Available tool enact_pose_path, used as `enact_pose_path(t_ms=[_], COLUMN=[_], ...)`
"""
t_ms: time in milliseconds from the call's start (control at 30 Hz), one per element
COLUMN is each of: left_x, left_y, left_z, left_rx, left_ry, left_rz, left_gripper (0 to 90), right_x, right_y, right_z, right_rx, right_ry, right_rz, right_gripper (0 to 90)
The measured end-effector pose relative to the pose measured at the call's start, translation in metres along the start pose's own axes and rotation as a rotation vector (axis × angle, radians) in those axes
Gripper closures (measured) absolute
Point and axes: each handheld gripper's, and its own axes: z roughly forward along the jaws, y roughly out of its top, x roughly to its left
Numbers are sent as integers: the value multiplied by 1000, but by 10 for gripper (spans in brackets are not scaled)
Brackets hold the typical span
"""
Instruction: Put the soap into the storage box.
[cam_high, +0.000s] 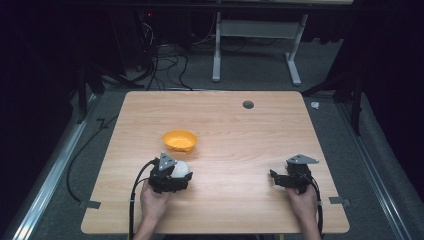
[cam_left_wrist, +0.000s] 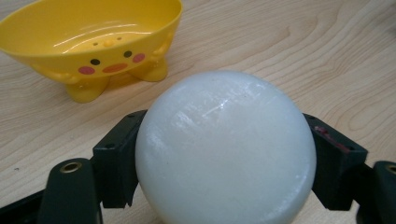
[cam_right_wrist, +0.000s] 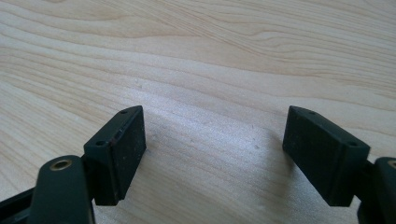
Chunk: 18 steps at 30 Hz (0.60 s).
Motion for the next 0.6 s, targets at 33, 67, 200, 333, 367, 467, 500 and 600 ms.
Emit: enact_pose_path(t_ms=[33, 67, 200, 333, 367, 467, 500, 600], left_x=[0, 0, 3, 4, 4, 5, 6, 7], left_y=[1, 1, 3, 7, 9, 12, 15, 18], left_z=[0, 0, -2, -4, -4, -5, -6, -5], left_rx=[-1, -1, -10, -12, -14, -17, -17, -15], left_ry=[0, 0, -10, -10, -13, -14, -25, -20], left_rz=[0, 0, -15, -11, -10, -5, -9, -4], left_gripper=[246, 246, 246, 246, 246, 246, 246, 246], right_x=[0, 0, 0, 0, 0, 0, 0, 0], right_y=[0, 0, 0, 0, 0, 0, 0, 0], right_z=[0, 0, 0, 0, 0, 0, 0, 0], right_rx=[0, 0, 0, 0, 0, 0, 0, 0], right_ry=[0, 0, 0, 0, 0, 0, 1, 1], right_rz=[0, 0, 0, 0, 0, 0, 0, 0], right_gripper=[222, 222, 222, 222, 222, 222, 222, 222])
